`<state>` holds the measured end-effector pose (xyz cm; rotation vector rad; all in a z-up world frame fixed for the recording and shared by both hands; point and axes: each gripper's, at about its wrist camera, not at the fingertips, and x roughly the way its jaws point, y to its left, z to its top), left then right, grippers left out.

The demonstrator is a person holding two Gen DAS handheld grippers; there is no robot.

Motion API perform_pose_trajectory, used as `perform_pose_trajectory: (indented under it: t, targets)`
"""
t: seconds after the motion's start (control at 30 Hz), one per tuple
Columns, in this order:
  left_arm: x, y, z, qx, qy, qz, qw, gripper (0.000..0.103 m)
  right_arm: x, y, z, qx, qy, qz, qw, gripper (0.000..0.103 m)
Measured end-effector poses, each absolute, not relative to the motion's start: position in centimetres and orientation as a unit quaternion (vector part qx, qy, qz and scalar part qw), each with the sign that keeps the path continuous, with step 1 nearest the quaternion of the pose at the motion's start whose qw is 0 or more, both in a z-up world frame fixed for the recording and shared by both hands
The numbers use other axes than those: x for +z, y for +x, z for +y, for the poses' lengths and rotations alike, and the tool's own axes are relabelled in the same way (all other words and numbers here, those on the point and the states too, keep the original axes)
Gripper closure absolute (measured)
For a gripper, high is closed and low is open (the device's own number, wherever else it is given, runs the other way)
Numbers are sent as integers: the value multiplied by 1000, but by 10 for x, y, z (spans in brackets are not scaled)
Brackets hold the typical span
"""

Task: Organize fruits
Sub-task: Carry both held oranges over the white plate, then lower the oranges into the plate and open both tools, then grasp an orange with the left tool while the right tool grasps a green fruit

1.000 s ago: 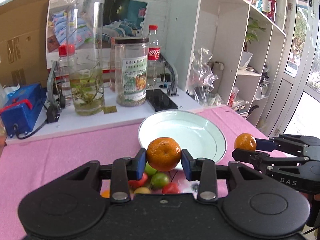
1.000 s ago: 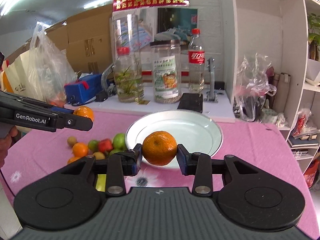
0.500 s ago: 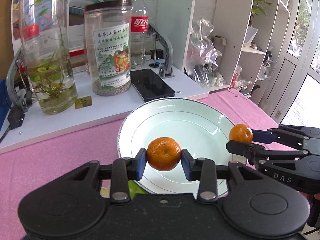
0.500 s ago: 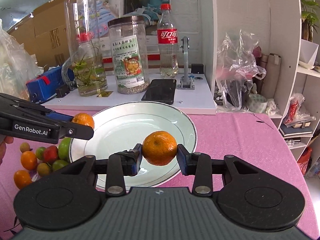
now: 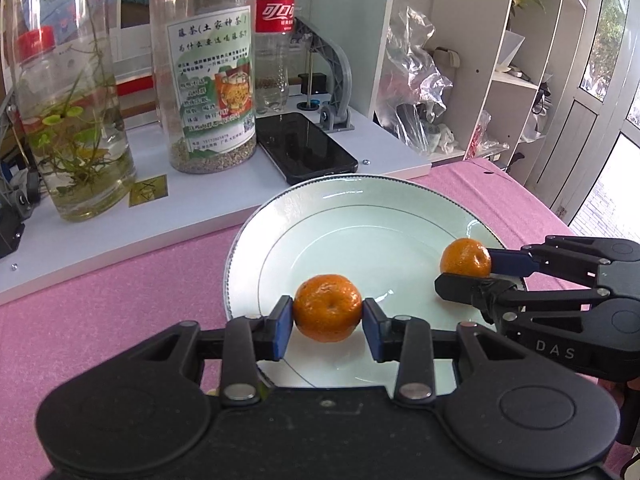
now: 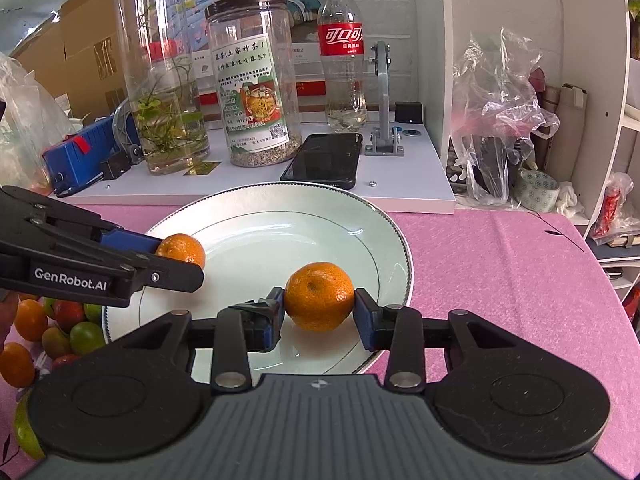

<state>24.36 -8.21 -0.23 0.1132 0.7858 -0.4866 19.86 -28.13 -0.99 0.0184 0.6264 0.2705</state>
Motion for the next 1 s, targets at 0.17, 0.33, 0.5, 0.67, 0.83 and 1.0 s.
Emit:
perform_pose_trajectory:
  t: [0.17,0.33,0.5,0.67,0.83,1.0]
  targets:
    - [-5,246,-82,-234,52,381,893,0,-10,201,-280,132,1,306,943,37]
    - [3,237,-78,-237,42,370,897,0,-8,195,-279,134,-7,297,946,21]
    - [23,212,-58,-213,15,343,915,0,2,175,-277,140,-16,269,953,0]
    - [33,185,-35,-173,-7,340,924,0,8,151,-272,152,-8,264,952,0]
    - [34,147,-13,-147,-11,341,928,0,6,119,-263,164,-3,271,948,0]
    - [25,110,12,-118,-17,343,932,0,1,89,-253,177,10,279,944,0]
